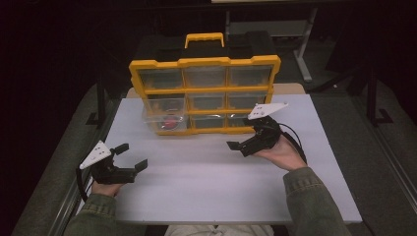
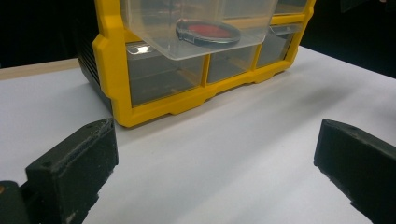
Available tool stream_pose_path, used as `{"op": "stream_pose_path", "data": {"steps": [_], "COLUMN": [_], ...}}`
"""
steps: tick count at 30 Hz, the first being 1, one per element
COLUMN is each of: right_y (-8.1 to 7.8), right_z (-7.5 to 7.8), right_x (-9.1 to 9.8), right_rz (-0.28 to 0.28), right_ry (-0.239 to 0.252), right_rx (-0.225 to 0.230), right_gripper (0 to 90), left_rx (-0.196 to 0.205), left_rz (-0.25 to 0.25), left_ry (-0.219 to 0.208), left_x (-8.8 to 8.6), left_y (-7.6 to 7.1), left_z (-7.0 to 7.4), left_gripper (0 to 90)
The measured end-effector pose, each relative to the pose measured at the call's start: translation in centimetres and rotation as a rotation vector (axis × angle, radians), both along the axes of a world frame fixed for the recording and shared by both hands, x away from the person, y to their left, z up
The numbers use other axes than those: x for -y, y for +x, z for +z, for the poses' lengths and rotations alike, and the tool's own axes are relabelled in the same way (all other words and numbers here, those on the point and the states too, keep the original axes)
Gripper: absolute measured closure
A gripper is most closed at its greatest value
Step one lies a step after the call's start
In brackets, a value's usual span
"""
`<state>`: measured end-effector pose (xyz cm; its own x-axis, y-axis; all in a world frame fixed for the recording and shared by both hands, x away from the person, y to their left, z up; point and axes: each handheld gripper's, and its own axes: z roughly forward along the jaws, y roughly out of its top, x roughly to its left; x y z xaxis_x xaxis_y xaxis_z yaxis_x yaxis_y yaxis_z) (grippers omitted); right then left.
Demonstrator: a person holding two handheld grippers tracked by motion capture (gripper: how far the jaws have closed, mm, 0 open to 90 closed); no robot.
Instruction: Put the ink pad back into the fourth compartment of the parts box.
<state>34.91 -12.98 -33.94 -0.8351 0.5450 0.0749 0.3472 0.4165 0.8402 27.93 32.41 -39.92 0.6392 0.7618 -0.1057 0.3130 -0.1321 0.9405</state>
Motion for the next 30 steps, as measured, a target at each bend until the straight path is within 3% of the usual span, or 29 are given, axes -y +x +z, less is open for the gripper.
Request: {"op": "stream_pose_path", "data": {"steps": [30], "right_y": [-4.2], "right_z": [-3.9], "right_x": [6.3], "right_rz": [-0.182], "right_ry": [0.043], "right_rx": [0.059], "right_gripper": [0.0], "left_rx": [-0.001], "left_rz": [0.005], "left_ry": [0.005], "left_x": [-0.1], "left_y": [-0.2], "left_z": [0.0], "left_gripper": [0.0]}}
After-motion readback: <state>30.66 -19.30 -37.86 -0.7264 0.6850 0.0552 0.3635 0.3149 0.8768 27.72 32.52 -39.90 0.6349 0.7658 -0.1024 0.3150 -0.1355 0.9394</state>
